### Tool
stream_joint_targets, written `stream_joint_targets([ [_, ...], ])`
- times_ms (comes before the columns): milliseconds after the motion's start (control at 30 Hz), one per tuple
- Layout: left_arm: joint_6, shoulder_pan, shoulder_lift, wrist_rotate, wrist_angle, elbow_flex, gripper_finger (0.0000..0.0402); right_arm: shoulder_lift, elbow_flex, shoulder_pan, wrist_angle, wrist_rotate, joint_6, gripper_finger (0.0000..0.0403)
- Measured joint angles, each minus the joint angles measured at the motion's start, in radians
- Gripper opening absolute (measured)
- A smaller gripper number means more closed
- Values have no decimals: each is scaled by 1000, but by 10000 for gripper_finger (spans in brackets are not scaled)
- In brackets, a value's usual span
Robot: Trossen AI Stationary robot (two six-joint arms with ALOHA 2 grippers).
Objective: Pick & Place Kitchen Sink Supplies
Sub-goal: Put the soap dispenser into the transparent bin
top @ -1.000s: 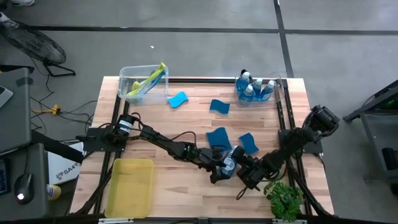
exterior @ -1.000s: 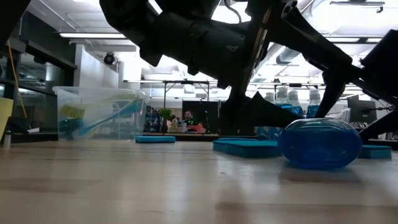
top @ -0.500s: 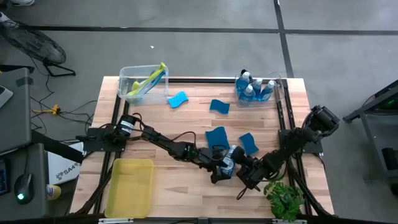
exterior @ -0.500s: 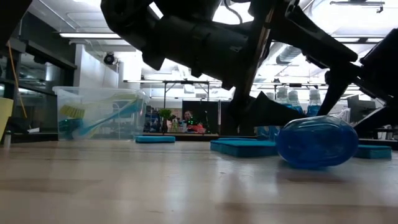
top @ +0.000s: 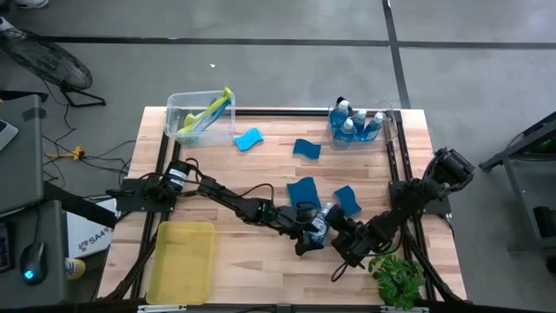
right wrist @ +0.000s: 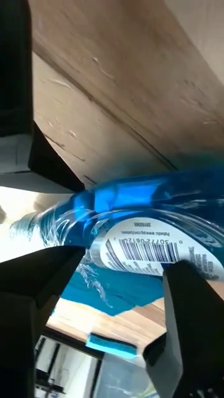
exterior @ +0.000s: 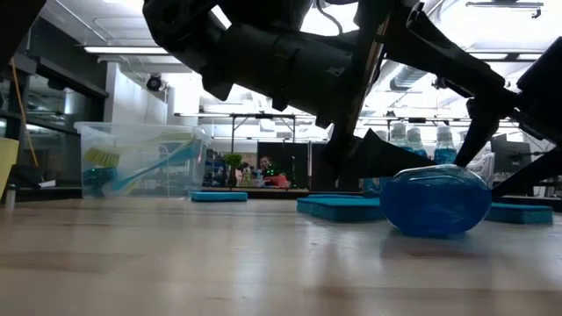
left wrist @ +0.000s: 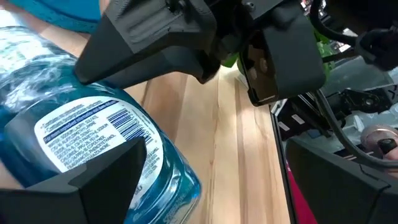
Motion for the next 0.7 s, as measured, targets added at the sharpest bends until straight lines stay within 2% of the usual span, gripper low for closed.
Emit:
stream_joint_targets([
  [267, 2, 0, 0, -7, -2, 0, 385, -9, 1, 42, -113, 23, 127, 134],
  [433, 19, -1, 0, -11, -4, -1, 385, -79, 0, 66, -207, 48, 254, 134],
  [500, 20, -1, 0, -17, -4, -1, 385, -114, -2, 66, -265, 43, 336, 133],
  [700, 27, -1, 0, -23, -8, -1, 385, -276, -2, 63, -314, 42, 724, 133],
])
